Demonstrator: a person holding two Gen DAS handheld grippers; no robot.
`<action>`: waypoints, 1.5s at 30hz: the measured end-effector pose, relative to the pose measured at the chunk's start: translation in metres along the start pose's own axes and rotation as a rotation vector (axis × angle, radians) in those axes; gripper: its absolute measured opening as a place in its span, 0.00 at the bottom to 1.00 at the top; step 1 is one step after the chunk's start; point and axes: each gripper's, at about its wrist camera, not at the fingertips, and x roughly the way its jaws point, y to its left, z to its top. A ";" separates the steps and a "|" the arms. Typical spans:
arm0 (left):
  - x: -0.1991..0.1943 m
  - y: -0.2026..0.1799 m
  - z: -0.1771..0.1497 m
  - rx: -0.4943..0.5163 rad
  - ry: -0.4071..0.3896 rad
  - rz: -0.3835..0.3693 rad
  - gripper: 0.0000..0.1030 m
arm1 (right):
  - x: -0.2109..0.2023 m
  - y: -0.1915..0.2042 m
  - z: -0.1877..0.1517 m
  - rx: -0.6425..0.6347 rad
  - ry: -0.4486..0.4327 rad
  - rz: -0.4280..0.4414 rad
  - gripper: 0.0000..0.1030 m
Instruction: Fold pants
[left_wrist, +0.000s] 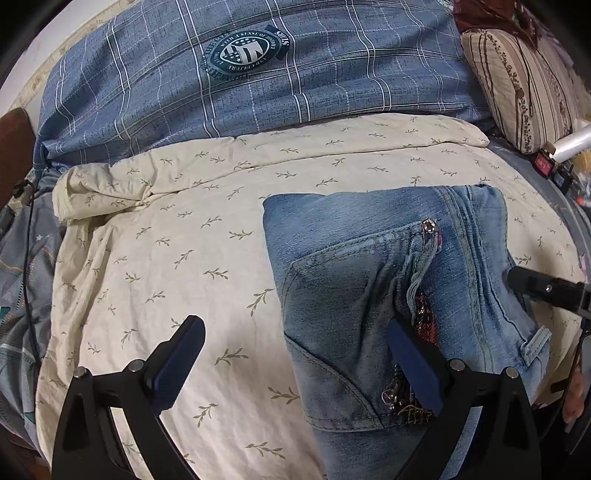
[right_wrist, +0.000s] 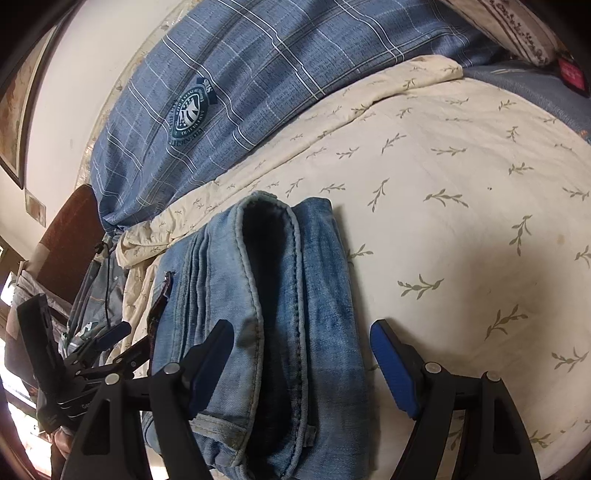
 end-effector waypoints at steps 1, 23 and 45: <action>0.000 0.002 0.000 -0.010 0.000 -0.022 0.96 | 0.000 0.000 0.000 0.001 0.003 0.003 0.77; 0.016 0.032 -0.017 -0.174 0.088 -0.316 0.96 | 0.007 0.012 -0.007 -0.058 0.060 0.110 0.79; 0.026 0.033 -0.007 -0.250 0.134 -0.397 0.83 | 0.010 0.023 -0.013 -0.192 0.070 0.038 0.72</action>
